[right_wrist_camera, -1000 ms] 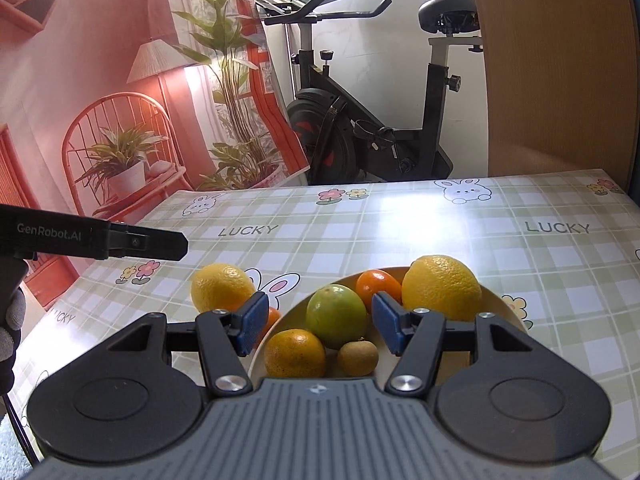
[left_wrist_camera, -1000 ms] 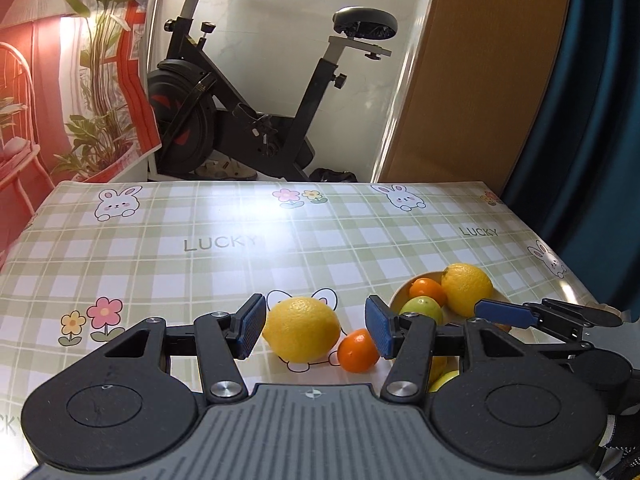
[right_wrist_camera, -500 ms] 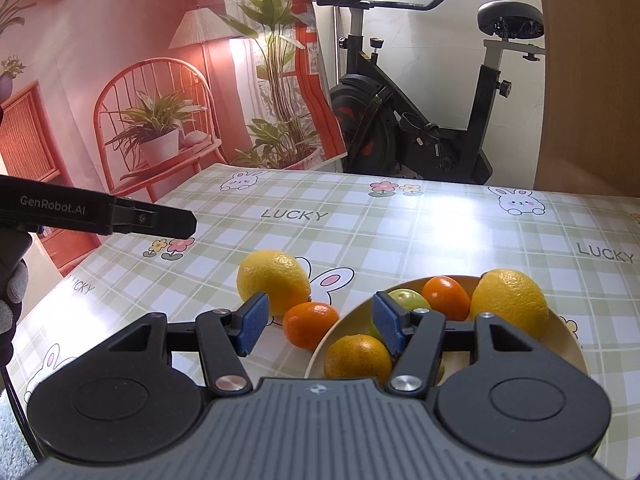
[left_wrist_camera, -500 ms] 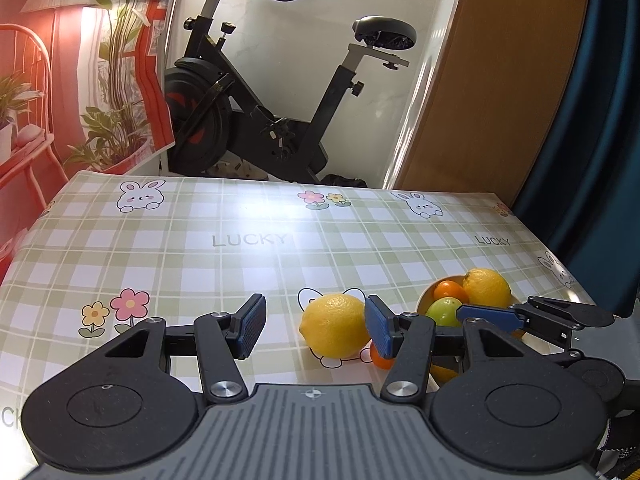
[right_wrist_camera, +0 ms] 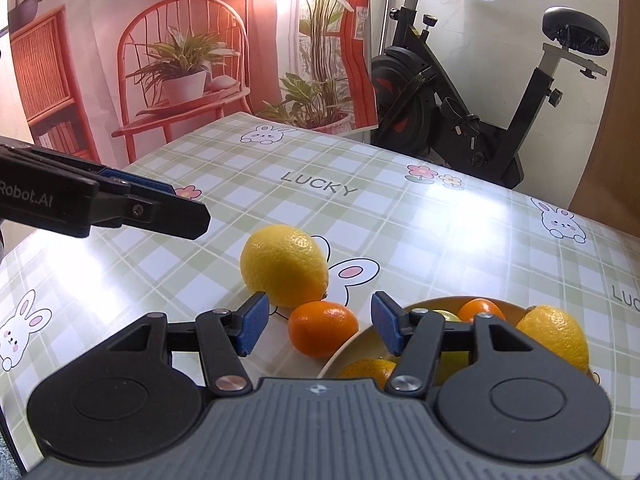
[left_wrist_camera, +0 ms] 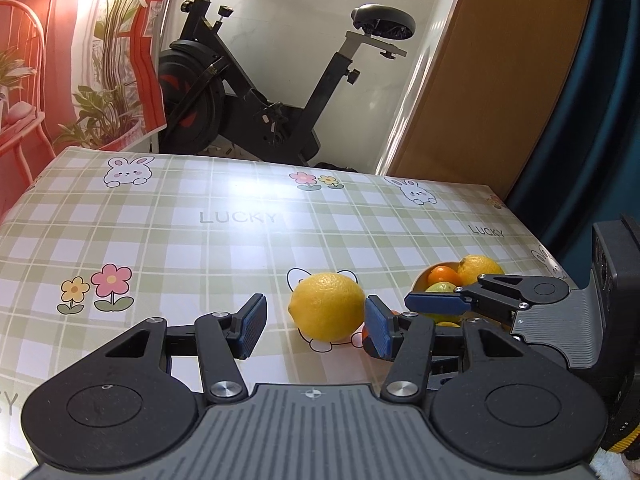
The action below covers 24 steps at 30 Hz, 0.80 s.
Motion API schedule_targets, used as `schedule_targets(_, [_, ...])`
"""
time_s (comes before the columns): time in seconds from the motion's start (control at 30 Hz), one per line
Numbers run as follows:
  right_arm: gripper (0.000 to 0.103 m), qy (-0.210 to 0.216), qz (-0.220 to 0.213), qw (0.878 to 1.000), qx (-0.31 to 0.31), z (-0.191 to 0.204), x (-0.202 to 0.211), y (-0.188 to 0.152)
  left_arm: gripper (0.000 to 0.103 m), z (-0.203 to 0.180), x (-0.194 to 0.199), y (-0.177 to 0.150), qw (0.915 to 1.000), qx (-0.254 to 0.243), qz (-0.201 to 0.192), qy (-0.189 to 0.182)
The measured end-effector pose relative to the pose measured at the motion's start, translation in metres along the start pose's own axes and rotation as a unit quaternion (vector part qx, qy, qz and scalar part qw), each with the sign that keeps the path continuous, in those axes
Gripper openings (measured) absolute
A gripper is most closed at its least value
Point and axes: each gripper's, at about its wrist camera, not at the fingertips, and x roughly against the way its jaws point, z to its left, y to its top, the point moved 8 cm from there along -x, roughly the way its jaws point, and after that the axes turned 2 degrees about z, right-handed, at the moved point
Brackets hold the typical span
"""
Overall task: Organize fruits
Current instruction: 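Move both tools to the small tangerine beside the remaining lemon, then grasp the tangerine with the left tool while the right tool presses its other side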
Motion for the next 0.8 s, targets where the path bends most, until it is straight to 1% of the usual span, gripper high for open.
schedule_targets(0.1, [0.061,0.004,0.014,1.000,0.002,0.002,-0.008,-0.002,0.057,0.000,0.000,-0.003,1.0000,-0.001,0.003,-0.004])
schedule_targets(0.3, [0.060,0.008,0.023,1.000,0.009,0.011,-0.011,-0.002,0.057,0.004,0.002,-0.010,0.9999,0.004,0.010,-0.008])
schedule_targets(0.47, [0.060,0.017,0.025,1.000,0.009,0.018,-0.008,-0.007,0.056,0.003,-0.001,-0.013,0.9997,0.008,0.020,-0.012])
schedule_targets(0.6, [0.060,0.029,0.026,0.999,0.017,0.031,-0.005,-0.010,0.056,0.000,-0.006,-0.017,0.9994,0.006,0.028,-0.017])
schedule_targets(0.8, [0.056,0.045,0.025,0.998,0.025,0.042,-0.005,-0.011,0.056,-0.006,-0.019,-0.026,0.9981,0.010,0.050,-0.034])
